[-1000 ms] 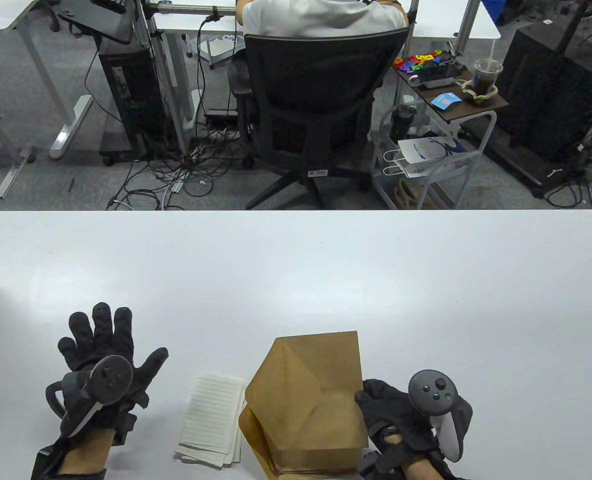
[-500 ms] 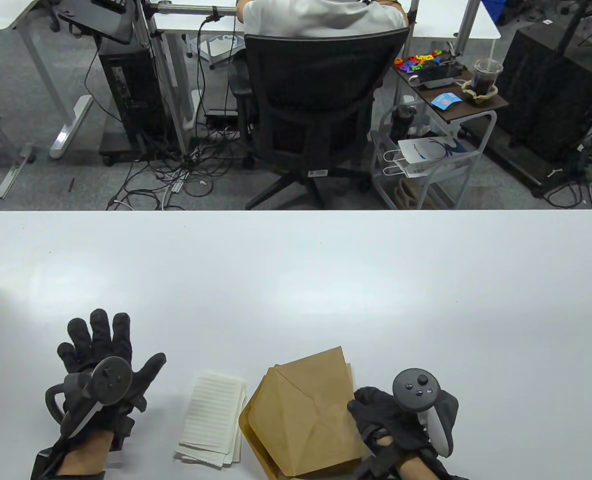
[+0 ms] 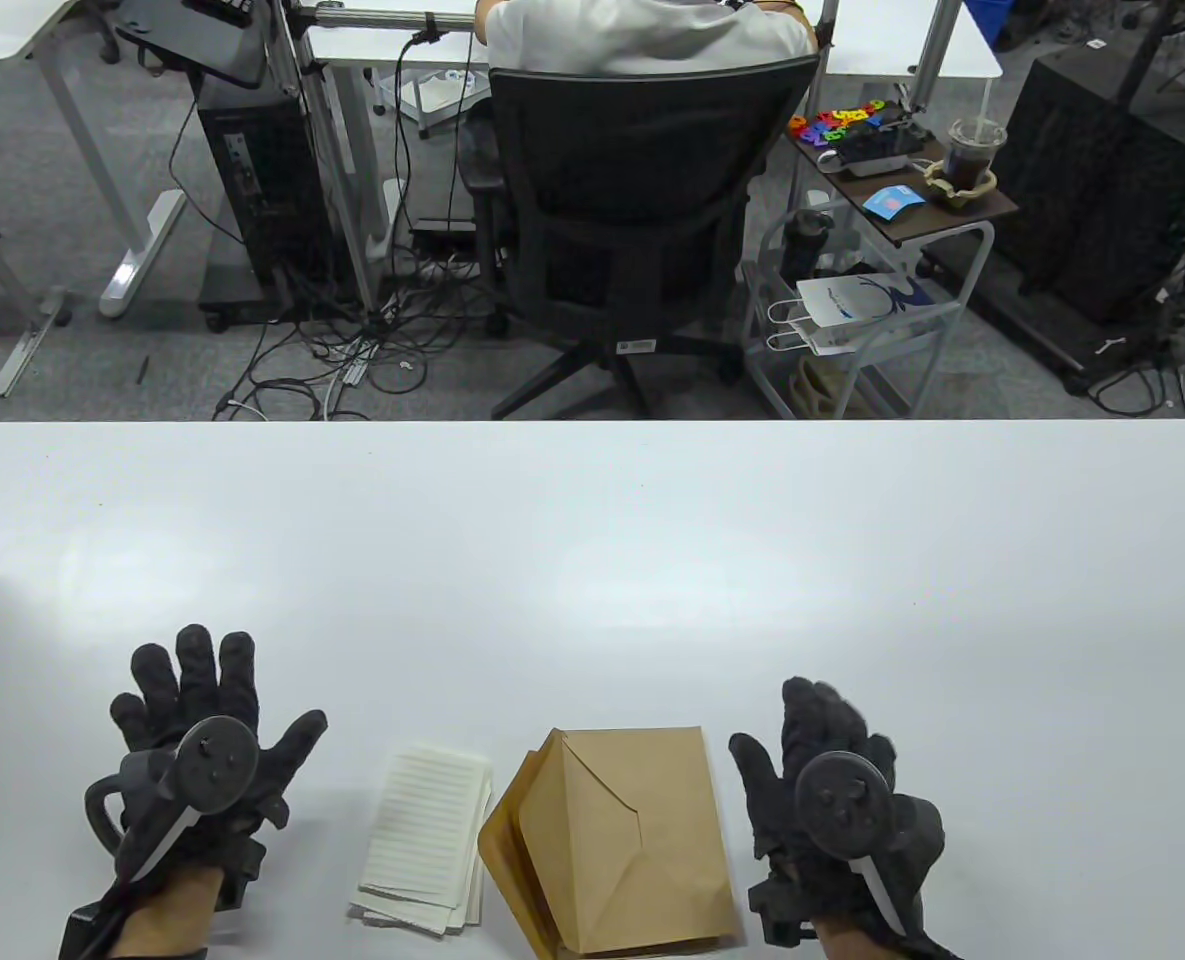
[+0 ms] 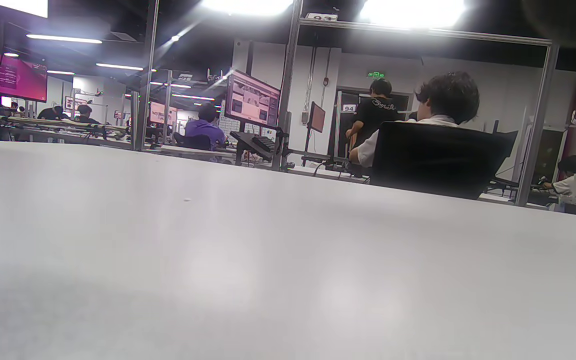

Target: Pull paper from envelopes and stack

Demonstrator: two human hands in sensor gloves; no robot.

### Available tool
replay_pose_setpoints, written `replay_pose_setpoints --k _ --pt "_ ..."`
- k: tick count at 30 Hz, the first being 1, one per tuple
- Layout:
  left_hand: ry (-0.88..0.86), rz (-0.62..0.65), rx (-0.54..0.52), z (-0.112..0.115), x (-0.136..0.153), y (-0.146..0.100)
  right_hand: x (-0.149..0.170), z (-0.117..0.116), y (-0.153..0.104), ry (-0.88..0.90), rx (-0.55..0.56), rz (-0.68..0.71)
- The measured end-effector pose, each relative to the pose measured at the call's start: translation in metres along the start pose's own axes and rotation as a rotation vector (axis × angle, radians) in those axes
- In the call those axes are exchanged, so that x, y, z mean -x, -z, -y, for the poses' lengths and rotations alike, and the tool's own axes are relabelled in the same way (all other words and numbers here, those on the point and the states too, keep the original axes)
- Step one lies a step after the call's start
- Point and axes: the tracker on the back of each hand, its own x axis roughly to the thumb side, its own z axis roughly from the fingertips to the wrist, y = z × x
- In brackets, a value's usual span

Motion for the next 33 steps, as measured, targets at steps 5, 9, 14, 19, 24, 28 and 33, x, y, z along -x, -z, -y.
replay_pose_setpoints --k 5,9,14,19,24,28,33 --pt "-0.009 0.002 -0.002 -0.003 0.002 -0.002 -0.011 0.025 0.022 -0.177 0.118 0.066" --pt "-0.015 0.002 -0.008 -0.005 0.003 -0.004 -0.002 0.022 0.038 -0.187 0.097 0.027" --pt "-0.013 0.006 -0.018 -0.006 0.002 -0.006 0.022 -0.015 0.032 -0.252 0.069 0.032" --pt "0.004 0.02 -0.002 -0.003 -0.002 -0.006 0.031 -0.014 0.028 -0.174 0.003 0.007" --pt "0.006 0.016 0.002 -0.002 -0.004 -0.007 0.03 -0.02 0.026 -0.156 -0.039 0.036" --pt "0.01 0.018 0.004 -0.002 -0.005 -0.007 0.029 -0.024 0.026 -0.159 -0.057 0.045" --pt "0.005 0.015 0.004 -0.001 -0.006 -0.008 0.029 -0.023 0.026 -0.155 -0.05 0.051"
